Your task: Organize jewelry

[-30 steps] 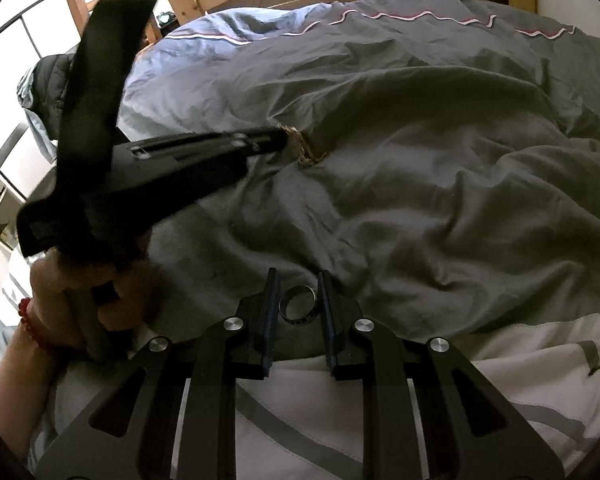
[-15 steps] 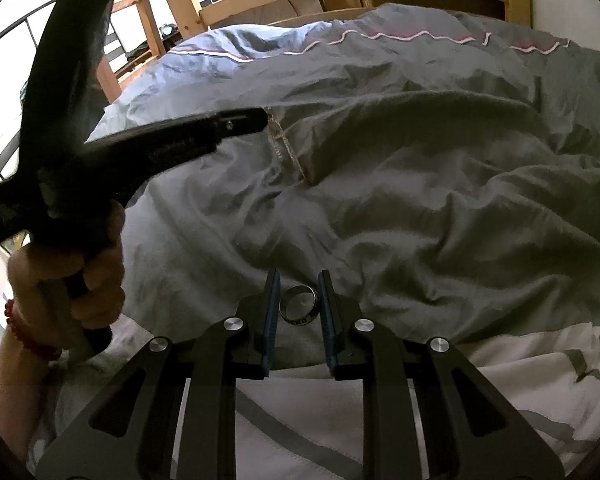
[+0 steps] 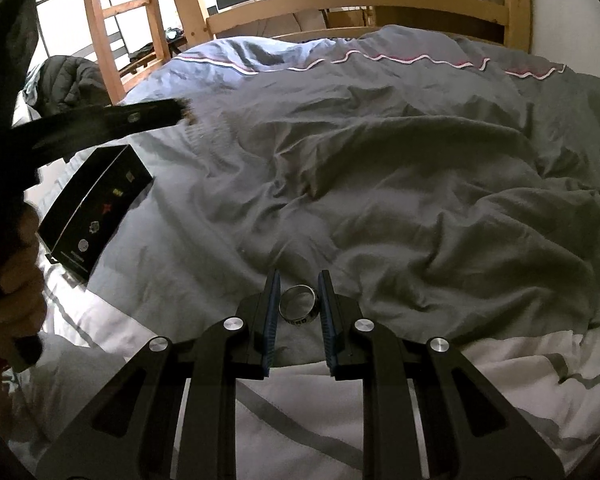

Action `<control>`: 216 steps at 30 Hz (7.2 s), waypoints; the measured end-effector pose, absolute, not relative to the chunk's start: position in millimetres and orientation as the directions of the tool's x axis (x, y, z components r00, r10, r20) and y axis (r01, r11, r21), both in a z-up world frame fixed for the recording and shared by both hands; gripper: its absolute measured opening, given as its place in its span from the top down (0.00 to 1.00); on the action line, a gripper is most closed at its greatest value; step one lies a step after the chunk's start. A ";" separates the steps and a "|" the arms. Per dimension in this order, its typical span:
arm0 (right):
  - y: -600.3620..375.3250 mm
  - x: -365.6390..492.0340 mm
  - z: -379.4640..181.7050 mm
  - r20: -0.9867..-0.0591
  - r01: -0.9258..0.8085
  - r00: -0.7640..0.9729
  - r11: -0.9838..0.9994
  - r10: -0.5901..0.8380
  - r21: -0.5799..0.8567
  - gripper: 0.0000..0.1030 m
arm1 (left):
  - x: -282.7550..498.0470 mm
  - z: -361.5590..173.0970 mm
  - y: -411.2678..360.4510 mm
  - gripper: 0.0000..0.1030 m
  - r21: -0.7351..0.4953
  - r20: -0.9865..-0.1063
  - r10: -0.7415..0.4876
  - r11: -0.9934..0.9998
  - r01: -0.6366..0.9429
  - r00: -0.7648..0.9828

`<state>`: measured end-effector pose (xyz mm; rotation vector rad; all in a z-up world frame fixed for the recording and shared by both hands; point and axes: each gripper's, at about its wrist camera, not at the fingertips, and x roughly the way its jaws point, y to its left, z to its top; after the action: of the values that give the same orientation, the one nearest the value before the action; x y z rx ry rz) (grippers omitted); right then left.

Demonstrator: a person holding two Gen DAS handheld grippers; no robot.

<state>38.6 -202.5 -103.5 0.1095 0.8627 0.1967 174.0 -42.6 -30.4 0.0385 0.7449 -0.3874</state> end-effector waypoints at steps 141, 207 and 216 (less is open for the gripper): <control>4.3 15.4 -6.9 -0.698 -0.434 0.606 0.894 0.381 0.111 0.04 | 8.4 16.6 207.1 0.06 0.037 -0.669 0.206 0.969 -0.245 0.714; 0.7 14.7 -13.9 -0.708 -0.424 0.600 0.898 0.373 0.114 0.04 | 10.9 11.3 200.7 0.06 0.068 -0.673 0.207 0.973 -0.220 0.710; 0.4 14.4 -14.0 -0.708 -0.425 0.599 0.898 0.374 0.115 0.04 | 10.9 8.7 200.5 0.06 0.077 -0.673 0.206 0.975 -0.210 0.711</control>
<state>14.4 0.4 -14.0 -0.0677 0.8053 0.4637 10.9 200.5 8.7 -0.0051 0.7455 0.2310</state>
